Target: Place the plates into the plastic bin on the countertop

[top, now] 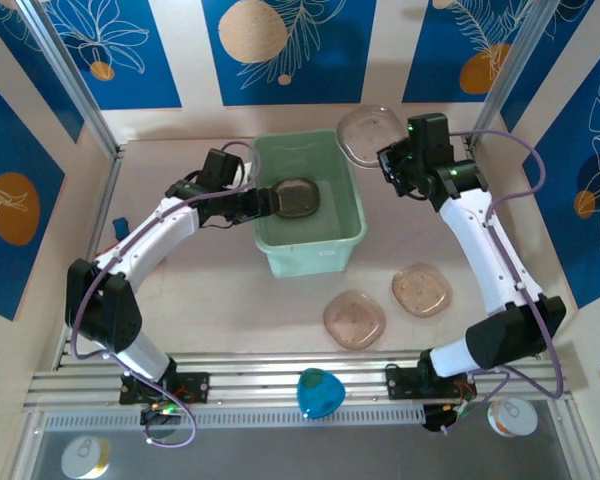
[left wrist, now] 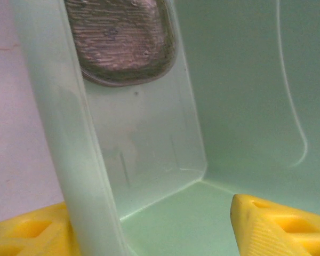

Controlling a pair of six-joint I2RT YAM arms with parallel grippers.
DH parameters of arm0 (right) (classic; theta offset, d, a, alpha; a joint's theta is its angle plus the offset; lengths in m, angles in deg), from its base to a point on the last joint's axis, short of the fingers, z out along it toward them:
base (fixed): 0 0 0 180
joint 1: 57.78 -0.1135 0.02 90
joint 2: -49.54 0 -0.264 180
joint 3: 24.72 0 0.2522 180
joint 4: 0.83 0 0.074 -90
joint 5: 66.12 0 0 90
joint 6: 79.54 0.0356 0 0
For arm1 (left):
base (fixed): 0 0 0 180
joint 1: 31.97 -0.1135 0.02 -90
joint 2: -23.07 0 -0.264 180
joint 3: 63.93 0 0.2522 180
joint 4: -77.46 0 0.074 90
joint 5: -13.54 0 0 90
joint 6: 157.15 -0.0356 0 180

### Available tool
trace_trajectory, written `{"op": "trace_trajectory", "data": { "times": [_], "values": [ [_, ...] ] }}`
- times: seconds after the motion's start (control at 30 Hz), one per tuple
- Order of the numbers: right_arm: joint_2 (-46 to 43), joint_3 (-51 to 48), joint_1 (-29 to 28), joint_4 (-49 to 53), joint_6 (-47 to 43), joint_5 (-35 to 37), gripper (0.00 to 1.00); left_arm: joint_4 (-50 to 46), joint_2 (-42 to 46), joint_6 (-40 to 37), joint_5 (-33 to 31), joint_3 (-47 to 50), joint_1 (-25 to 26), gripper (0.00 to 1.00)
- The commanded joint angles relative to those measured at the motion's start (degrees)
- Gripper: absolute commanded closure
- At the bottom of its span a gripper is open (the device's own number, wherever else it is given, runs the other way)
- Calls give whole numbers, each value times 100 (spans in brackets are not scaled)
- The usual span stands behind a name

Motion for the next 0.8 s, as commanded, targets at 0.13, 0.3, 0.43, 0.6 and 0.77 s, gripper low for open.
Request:
{"op": "trace_trajectory", "data": {
  "times": [0.13, 0.3, 0.43, 0.6, 0.77],
  "values": [
    [440, 737, -293, 536, 418, 165, 100, -203, 257, -166, -206, -197, 40, 33],
    [624, 907, -516, 675, 604, 262, 100, -484, 398, -375, -327, -356, -169, 33],
    [723, 1031, -676, 801, 802, 462, 100, -624, 549, -500, -285, -410, -485, 32],
    [899, 1195, -909, 919, 967, 627, 100, -745, 667, -615, -214, -373, -796, 31],
    [1163, 1387, -1312, 1085, 1224, 886, 100, -669, 878, -655, -84, -46, -1119, 31]
  ]
}}
